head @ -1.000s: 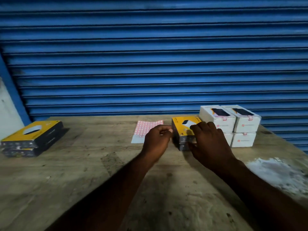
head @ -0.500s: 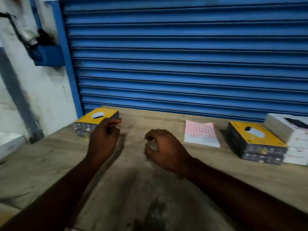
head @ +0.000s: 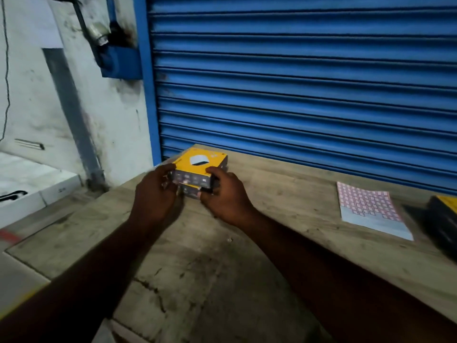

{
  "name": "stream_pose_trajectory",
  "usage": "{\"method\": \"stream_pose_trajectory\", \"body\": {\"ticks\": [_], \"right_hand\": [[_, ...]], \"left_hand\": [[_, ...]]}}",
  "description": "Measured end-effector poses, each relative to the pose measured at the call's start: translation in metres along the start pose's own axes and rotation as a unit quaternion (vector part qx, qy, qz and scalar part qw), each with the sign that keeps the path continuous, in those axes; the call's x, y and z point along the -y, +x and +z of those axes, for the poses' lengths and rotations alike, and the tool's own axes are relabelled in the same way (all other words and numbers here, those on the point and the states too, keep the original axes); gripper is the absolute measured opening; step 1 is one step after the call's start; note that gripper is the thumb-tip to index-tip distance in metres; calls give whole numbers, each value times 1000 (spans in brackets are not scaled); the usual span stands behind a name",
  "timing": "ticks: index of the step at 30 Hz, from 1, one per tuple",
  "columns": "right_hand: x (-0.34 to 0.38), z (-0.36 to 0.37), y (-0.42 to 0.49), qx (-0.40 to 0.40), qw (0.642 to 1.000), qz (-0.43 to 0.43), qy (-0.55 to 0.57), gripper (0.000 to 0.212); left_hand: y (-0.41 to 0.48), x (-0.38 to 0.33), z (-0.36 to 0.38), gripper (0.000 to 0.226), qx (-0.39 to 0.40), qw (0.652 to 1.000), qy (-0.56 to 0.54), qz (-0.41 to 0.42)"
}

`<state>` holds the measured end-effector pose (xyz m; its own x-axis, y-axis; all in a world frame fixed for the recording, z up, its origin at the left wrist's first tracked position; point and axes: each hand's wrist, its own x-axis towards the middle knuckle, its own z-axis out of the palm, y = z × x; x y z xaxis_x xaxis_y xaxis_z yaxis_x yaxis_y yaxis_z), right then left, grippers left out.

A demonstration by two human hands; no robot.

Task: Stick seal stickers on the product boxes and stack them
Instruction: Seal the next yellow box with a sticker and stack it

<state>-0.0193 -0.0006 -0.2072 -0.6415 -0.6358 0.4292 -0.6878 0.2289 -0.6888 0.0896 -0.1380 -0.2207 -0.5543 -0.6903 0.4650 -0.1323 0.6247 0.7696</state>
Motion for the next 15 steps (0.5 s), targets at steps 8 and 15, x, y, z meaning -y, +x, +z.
{"method": "stream_pose_trajectory", "body": {"ticks": [8,15], "right_hand": [[-22,-16,-9,-165,985,-3,49,59],[-33,-111,-44,-234,970,-66,3,41]], "left_hand": [[-19,-30,16,67,5,993,-37,115],[-41,-102,50,69,-17,975,-60,213]]}}
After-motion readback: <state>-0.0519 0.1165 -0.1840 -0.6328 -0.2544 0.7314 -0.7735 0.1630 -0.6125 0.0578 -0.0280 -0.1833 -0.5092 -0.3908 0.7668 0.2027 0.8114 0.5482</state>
